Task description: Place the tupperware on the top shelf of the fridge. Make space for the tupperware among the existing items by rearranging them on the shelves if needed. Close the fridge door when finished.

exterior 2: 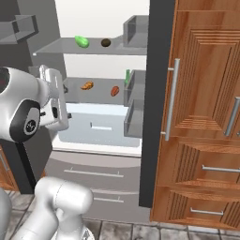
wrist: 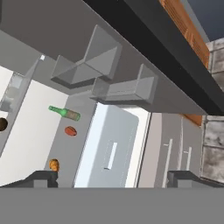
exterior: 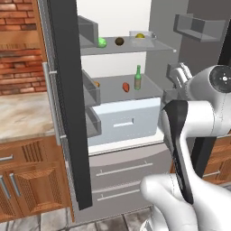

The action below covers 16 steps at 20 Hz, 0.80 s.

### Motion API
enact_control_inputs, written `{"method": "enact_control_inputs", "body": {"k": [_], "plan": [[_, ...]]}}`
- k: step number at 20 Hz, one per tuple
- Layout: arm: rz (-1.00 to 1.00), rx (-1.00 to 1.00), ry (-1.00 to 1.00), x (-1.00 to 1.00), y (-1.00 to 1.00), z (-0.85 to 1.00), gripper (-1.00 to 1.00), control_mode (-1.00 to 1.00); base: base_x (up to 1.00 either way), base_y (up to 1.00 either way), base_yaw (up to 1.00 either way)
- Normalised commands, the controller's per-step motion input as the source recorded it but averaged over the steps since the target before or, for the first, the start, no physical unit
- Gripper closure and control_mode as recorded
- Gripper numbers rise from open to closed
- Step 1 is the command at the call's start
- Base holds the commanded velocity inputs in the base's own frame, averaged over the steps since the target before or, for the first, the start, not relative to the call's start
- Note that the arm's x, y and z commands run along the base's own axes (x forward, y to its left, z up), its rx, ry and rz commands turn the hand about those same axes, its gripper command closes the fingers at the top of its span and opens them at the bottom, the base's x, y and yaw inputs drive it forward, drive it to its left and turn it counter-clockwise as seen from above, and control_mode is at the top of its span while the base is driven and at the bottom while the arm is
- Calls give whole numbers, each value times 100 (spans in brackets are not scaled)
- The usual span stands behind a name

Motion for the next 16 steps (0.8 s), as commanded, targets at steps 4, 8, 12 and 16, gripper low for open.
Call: {"method": "enact_control_inputs", "body": {"k": [4, 8, 12, 16], "plan": [[0, 0, 0, 0, 0, 0, -100, -100, 0, 0, 1], [0, 0, 1, 0, 0, 0, -100, -100, 0, 0, 0], [14, -1, 0, -25, 12, -2, -100, -100, 0, 0, 0], [36, -15, 0, -42, 59, -2, -100, -100, 0, 0, 0]]}}
